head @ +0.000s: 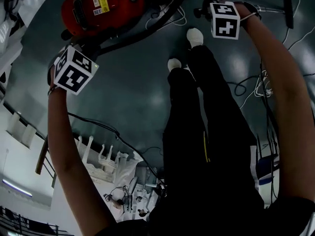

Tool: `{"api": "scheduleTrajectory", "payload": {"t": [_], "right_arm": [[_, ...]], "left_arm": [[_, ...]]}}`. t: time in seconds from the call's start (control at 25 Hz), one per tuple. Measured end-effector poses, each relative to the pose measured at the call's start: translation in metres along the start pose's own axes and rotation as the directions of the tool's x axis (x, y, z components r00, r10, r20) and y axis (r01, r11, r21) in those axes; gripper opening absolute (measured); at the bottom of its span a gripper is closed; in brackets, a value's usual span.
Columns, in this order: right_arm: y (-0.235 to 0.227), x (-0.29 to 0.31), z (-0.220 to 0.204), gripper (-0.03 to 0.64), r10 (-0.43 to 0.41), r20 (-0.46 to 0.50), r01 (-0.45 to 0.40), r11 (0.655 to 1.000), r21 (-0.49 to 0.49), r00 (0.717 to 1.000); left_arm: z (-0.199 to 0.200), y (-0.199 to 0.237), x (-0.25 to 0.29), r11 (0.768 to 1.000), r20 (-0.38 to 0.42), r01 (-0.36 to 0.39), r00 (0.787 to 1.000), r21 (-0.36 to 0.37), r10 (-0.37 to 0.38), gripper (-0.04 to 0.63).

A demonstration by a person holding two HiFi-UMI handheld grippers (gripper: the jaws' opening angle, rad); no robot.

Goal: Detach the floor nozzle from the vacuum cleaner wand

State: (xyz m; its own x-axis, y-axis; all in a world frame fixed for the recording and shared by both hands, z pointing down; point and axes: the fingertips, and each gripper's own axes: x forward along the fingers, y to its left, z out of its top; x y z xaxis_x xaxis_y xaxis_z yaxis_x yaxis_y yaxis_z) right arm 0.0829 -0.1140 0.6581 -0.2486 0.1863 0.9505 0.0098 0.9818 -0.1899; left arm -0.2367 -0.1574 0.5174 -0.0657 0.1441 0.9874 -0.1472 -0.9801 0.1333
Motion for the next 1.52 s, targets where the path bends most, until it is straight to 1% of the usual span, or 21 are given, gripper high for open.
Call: {"api": "scheduleTrajectory", "payload": {"t": [0.04,0.08,0.16,0.2,0.28,0.36,0.44,0.64,0.72,0.88,1.04,1.2,1.28,1.4,1.52], "right_arm": [[0.004,-0.001,-0.011,0.167,0.000,-0.028,0.000,1.000,0.000,1.000],[0.006,-0.003,-0.011,0.167,-0.003,-0.029,0.003,1.000,0.005,1.000],[0.006,-0.007,0.002,0.167,-0.016,0.009,0.016,1.000,0.021,1.000],[0.003,-0.008,0.009,0.167,-0.026,0.030,0.025,0.999,0.026,0.999],[-0.006,-0.012,0.024,0.167,-0.049,0.065,0.046,0.998,0.038,0.997],[-0.014,-0.013,0.036,0.167,-0.071,0.091,0.066,0.996,0.054,0.993],[-0.019,-0.013,0.047,0.167,-0.088,0.108,0.082,0.995,0.064,0.990],[-0.025,-0.014,0.061,0.169,-0.118,0.117,0.109,0.991,0.082,0.986],[-0.028,-0.015,0.067,0.169,-0.135,0.127,0.124,0.988,0.092,0.983],[-0.036,-0.016,0.073,0.169,-0.171,0.128,0.157,0.982,0.108,0.977],[-0.050,-0.021,0.082,0.170,-0.199,0.137,0.181,0.974,0.136,0.970],[-0.070,-0.029,0.102,0.170,-0.233,0.154,0.208,0.964,0.164,0.960],[-0.078,-0.030,0.109,0.169,-0.250,0.147,0.223,0.958,0.180,0.957],[-0.088,-0.028,0.111,0.170,-0.295,0.121,0.267,0.942,0.203,0.948],[-0.099,-0.028,0.114,0.169,-0.353,0.115,0.315,0.913,0.258,0.928]], "left_arm": [[-0.001,0.001,-0.002,0.999,0.021,-0.014,1.000,-0.035,0.014,0.152],[0.003,-0.001,-0.001,0.998,0.040,-0.016,0.999,-0.057,0.019,0.152],[0.018,-0.006,0.005,0.997,0.071,-0.008,0.997,-0.075,0.013,0.152],[0.025,-0.007,0.008,0.997,0.078,-0.008,0.997,-0.072,0.013,0.152],[0.034,-0.008,0.014,0.999,0.074,-0.020,0.997,-0.039,0.023,0.152],[0.037,-0.009,0.019,0.999,0.056,-0.039,0.998,0.007,0.039,0.152],[0.039,-0.007,0.020,0.998,0.053,-0.057,0.997,0.025,0.055,0.152],[0.054,0.000,0.019,0.995,0.102,-0.092,0.990,-0.025,0.094,0.152],[0.058,0.003,0.018,0.992,0.108,-0.123,0.986,-0.033,0.125,0.152],[0.064,0.016,0.015,0.975,0.110,-0.218,0.969,-0.038,0.221,0.152],[0.075,0.026,0.009,0.963,0.126,-0.263,0.955,-0.057,0.269,0.153],[0.088,0.045,0.001,0.937,0.143,-0.323,0.929,-0.130,0.340,0.155],[0.096,0.053,-0.003,0.928,0.148,-0.342,0.920,-0.150,0.363,0.155],[0.104,0.058,-0.003,0.922,0.150,-0.357,0.913,-0.152,0.379,0.156],[0.111,0.060,0.001,0.912,0.138,-0.383,0.905,-0.146,0.402,0.160]]}}
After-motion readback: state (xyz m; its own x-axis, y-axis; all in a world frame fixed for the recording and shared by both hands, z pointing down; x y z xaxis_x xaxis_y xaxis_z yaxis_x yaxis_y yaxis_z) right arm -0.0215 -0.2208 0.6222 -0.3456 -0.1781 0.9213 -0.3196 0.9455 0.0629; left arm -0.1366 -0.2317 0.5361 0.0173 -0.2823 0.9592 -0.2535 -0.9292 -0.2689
